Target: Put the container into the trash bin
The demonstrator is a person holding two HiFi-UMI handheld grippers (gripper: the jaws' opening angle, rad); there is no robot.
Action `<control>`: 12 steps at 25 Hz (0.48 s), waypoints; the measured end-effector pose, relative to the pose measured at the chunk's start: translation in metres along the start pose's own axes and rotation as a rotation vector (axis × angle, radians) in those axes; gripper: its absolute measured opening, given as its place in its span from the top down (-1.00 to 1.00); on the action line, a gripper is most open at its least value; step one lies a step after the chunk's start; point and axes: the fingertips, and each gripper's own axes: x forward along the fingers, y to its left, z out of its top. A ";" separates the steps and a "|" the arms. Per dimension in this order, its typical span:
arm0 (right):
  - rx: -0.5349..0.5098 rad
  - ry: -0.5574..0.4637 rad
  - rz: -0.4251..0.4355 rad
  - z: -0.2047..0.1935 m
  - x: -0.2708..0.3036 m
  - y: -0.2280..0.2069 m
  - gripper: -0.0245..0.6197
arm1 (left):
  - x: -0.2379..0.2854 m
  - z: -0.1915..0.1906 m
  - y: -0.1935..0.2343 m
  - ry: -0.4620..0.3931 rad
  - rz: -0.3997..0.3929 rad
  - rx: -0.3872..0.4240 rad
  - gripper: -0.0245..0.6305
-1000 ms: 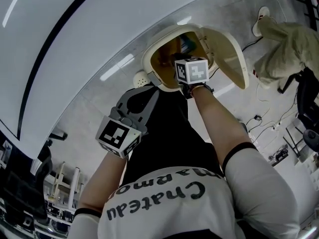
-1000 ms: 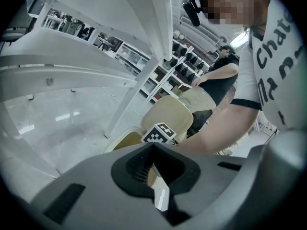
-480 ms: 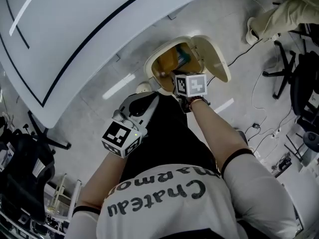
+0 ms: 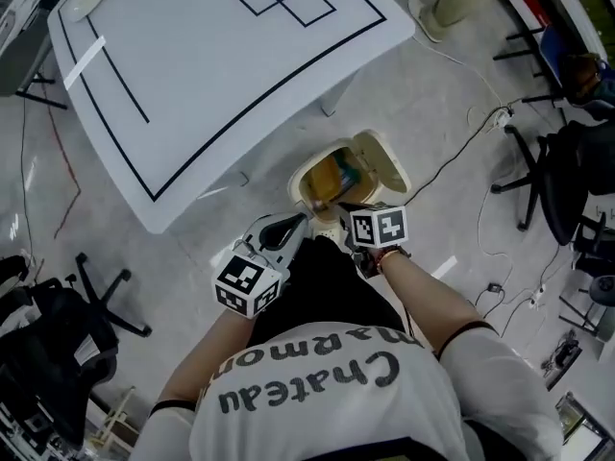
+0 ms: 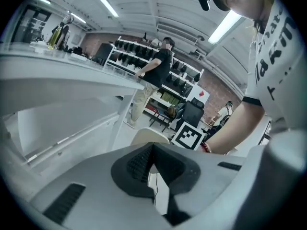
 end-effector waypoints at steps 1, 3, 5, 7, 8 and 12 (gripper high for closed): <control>0.030 -0.024 0.008 0.004 -0.011 0.006 0.81 | -0.004 0.006 -0.003 -0.005 0.002 0.001 0.85; 0.066 -0.078 0.020 0.017 -0.029 0.019 0.81 | -0.012 0.018 -0.007 -0.014 0.000 0.012 0.85; 0.069 -0.134 0.030 0.033 -0.045 0.034 0.81 | -0.018 0.032 -0.011 -0.027 -0.007 0.024 0.85; 0.055 -0.191 0.036 0.049 -0.062 0.049 0.81 | -0.023 0.048 -0.014 -0.054 -0.013 0.028 0.85; 0.047 -0.221 0.039 0.057 -0.069 0.057 0.81 | -0.026 0.058 -0.016 -0.071 -0.017 0.034 0.85; 0.029 -0.314 0.030 0.072 -0.095 0.080 0.81 | -0.036 0.089 -0.025 -0.121 -0.044 0.068 0.85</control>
